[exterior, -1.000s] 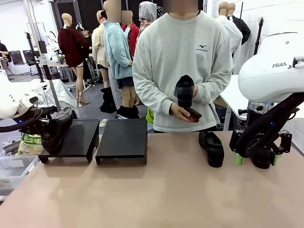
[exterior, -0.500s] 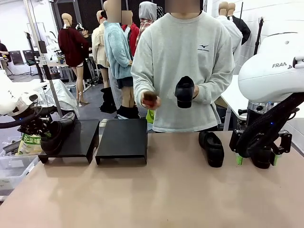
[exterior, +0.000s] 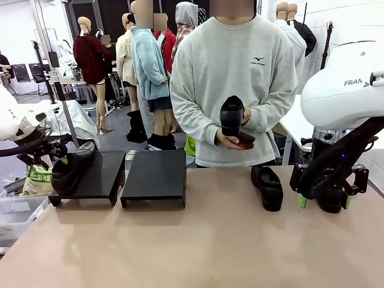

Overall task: Organize the shoes by placing them on the stand.
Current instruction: Place the Shoe from the middle of the table onto the Shoes Stand, then pick up one Shoe and place it in the middle of the table.

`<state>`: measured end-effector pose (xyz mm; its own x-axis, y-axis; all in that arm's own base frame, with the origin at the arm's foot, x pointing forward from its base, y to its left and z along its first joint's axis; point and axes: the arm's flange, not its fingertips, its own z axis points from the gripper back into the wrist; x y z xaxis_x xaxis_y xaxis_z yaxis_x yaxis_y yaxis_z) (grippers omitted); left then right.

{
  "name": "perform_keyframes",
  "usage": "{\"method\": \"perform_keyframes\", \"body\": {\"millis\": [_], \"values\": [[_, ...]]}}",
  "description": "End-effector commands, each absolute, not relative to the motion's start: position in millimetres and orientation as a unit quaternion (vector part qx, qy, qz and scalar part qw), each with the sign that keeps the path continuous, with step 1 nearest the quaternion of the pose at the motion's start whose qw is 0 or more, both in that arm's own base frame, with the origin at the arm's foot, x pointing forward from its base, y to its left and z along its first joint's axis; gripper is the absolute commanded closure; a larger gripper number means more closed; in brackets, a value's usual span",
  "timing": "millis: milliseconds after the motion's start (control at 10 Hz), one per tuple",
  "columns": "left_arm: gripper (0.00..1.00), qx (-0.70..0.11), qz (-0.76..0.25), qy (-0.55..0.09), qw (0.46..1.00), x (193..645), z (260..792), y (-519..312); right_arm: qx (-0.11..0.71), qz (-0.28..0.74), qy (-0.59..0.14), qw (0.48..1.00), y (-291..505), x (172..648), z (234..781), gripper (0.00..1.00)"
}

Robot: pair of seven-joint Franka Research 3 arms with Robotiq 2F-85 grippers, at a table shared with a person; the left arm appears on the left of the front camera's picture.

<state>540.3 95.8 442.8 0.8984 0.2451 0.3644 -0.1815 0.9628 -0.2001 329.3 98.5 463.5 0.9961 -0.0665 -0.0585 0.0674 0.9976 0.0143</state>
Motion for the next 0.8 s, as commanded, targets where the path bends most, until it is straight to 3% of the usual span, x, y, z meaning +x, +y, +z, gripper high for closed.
{"method": "perform_keyframes", "body": {"millis": [0, 300, 700], "values": [[0.0, -0.076, 0.118, -0.219, 0.966, 525, 468, 89, 0.009, -0.037, 0.031, 0.999, 100, 329, 463, 0.0], [0.0, -0.059, 0.128, -0.221, 0.965, 516, 493, 89, 0.009, -0.037, 0.031, 0.999, 100, 329, 463, 0.0], [0.0, -0.079, 0.112, -0.233, 0.963, 527, 488, 89, 0.009, -0.037, 0.031, 0.999, 100, 329, 463, 0.0]]}}
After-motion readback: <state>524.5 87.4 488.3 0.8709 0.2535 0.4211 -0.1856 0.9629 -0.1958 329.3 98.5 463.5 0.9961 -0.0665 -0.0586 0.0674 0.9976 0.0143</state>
